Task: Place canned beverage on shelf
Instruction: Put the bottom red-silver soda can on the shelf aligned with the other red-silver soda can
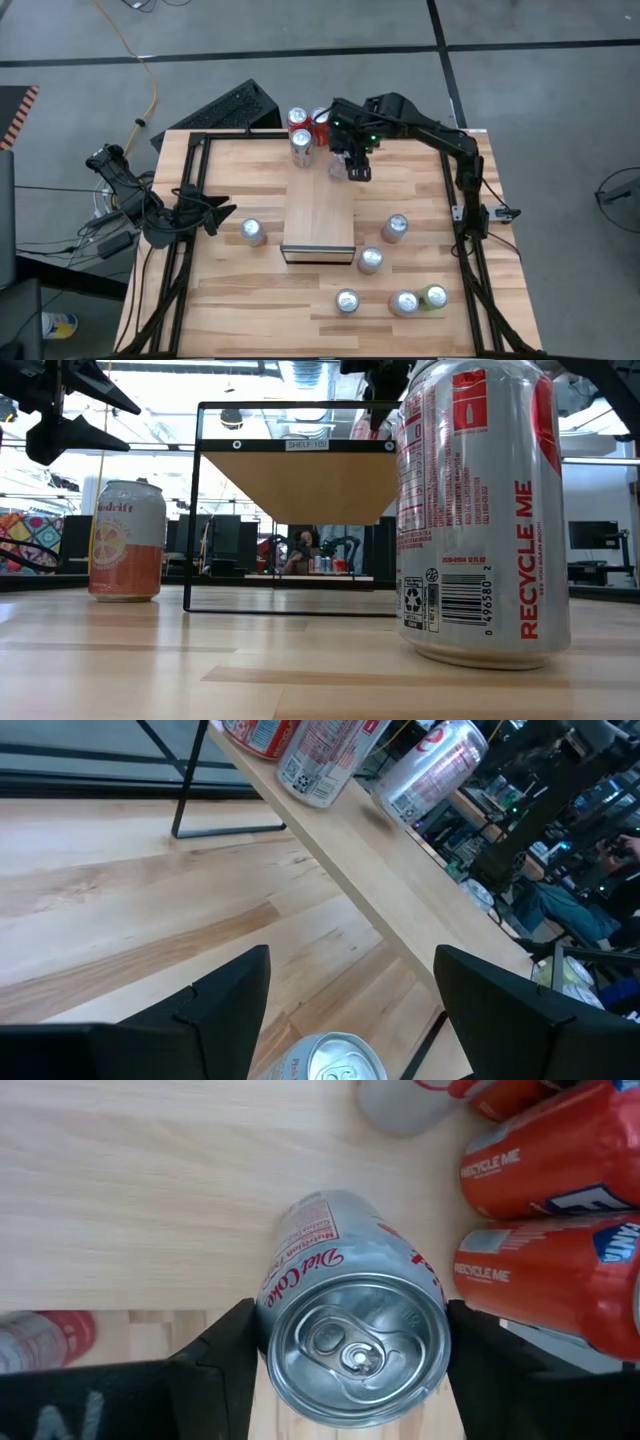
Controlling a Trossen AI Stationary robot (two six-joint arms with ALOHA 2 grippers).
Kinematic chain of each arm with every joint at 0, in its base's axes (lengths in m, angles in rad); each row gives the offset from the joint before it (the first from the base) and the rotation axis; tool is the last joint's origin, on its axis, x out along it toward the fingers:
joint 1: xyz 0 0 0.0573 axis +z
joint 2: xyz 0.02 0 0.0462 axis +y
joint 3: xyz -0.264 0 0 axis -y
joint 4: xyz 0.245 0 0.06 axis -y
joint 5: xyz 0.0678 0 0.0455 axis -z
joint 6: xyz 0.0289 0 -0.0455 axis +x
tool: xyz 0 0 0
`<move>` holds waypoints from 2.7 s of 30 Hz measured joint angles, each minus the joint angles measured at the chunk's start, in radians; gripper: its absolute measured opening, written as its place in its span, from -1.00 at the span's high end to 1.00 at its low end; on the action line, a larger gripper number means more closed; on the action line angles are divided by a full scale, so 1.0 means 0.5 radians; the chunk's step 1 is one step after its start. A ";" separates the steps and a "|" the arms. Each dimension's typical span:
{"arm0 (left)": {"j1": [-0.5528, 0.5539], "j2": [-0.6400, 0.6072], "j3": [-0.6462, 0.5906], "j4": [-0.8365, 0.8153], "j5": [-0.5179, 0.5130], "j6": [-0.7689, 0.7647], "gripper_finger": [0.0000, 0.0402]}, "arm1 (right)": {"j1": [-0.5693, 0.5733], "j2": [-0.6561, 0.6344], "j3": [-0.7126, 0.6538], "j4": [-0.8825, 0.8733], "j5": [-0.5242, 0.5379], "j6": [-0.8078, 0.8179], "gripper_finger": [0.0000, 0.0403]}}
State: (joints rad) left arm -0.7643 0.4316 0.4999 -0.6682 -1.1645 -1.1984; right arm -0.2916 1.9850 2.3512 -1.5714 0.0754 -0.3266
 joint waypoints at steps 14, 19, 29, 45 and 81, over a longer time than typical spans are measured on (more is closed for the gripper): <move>0.000 0.000 0.000 -0.001 -0.004 0.002 -0.34 | -0.001 0.000 0.000 0.045 -0.003 -0.030 -0.51; 0.000 0.000 0.000 -0.002 -0.005 0.002 -0.34 | -0.001 -0.002 0.001 0.117 -0.012 -0.030 -0.54; 0.000 0.000 0.000 -0.003 -0.005 0.002 -0.34 | 0.014 -0.136 0.008 0.351 0.110 0.103 -0.55; 0.000 0.000 0.000 -0.036 -0.042 0.004 -0.34 | 0.206 -0.942 -1.008 0.638 0.437 0.884 0.18; 0.001 0.001 0.000 -0.045 -0.111 -0.143 -0.34 | 0.106 -1.015 -2.190 1.953 0.356 0.941 1.00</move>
State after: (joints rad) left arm -0.7639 0.4320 0.4999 -0.6907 -1.2201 -1.2701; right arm -0.2384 1.4773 1.2560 -0.5951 0.2535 0.1437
